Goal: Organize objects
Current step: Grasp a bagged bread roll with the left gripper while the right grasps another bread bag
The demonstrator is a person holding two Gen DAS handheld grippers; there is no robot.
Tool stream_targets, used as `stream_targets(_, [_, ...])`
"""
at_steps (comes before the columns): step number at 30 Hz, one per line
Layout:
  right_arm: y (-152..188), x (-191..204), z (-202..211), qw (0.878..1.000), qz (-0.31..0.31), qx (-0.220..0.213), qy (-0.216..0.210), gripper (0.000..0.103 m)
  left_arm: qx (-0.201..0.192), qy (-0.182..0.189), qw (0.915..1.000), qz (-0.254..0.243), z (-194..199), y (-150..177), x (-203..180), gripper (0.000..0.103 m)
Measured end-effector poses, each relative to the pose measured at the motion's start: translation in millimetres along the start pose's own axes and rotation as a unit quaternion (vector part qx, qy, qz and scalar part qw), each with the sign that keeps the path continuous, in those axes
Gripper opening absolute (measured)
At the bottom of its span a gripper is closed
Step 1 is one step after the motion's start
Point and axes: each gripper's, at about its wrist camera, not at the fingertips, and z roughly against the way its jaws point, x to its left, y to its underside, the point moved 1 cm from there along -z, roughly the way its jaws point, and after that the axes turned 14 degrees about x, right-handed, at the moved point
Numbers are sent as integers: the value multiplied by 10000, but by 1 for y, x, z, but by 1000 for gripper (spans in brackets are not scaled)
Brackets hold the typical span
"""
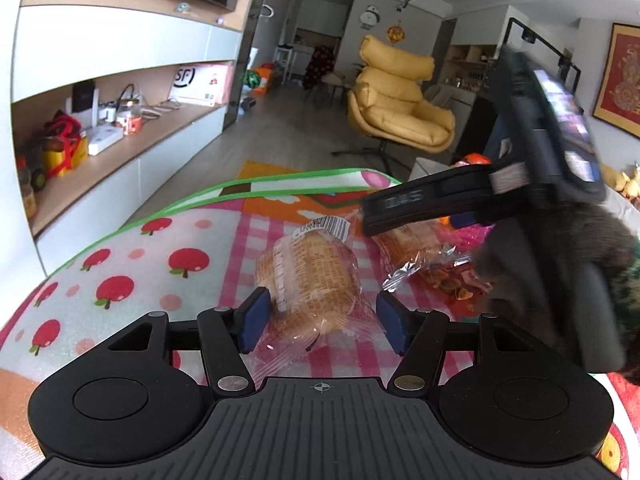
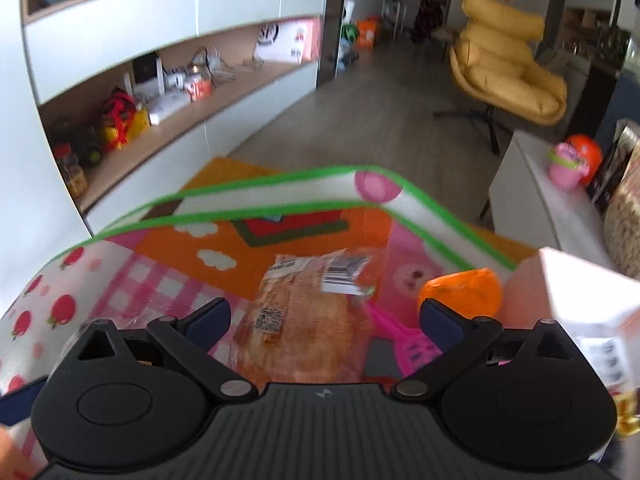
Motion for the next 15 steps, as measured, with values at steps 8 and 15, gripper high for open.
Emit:
stream_targets(8, [13,8,15,9990,442,-2,97,57,194,260,9988,380,-9,3,14,74])
stream_targets(15, [59,-15,86,9969,620,-382,-288,55,2,420,9979,496,11,10,14,58])
